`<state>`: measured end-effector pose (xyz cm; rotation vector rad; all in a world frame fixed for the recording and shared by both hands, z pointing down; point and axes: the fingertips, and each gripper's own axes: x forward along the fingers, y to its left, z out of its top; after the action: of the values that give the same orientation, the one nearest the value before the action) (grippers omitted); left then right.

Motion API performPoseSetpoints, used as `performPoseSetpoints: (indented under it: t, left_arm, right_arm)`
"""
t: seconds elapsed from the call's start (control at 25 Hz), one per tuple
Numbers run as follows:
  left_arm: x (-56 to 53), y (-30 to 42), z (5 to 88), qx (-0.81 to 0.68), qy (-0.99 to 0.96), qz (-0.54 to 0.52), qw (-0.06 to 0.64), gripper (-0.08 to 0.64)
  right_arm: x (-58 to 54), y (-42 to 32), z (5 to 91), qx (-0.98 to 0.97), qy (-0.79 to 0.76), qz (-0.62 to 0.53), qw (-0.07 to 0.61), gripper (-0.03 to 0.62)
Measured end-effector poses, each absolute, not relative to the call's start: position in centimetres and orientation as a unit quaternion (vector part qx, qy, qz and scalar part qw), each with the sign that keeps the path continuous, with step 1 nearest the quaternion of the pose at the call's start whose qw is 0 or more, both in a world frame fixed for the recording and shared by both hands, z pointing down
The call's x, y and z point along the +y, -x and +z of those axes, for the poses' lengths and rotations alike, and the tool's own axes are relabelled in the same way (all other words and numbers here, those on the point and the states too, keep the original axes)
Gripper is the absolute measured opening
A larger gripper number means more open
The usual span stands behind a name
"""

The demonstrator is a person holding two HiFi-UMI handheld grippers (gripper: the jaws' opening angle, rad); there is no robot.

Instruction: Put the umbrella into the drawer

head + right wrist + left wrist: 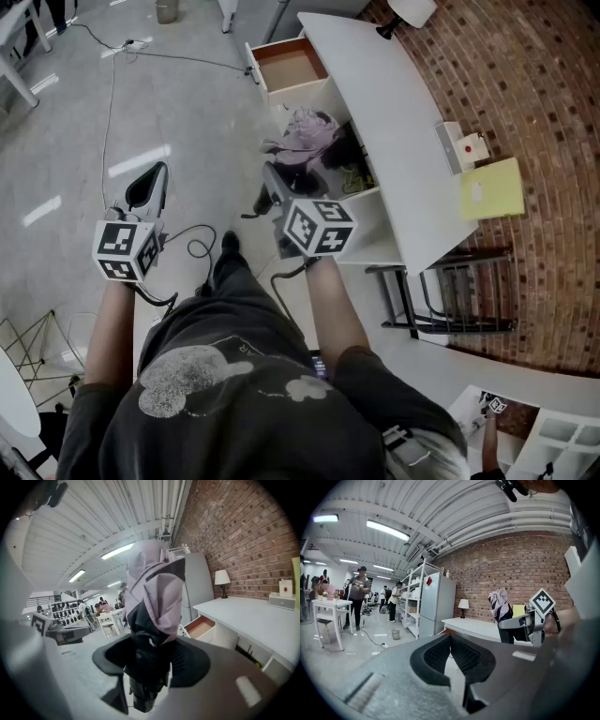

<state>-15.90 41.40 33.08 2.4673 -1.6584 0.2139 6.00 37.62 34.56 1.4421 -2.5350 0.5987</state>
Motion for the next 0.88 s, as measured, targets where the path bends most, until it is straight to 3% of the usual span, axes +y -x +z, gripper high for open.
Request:
performPoseSetpoints:
  t: [0.88]
  left_arm:
    - [44.3,16.8,32.3,-0.577,-0.81,0.062,0.083,0.011]
  right_arm:
    - [39.3,-6.2,33.6,-0.853,-0.476,0.204,0.069,0.238]
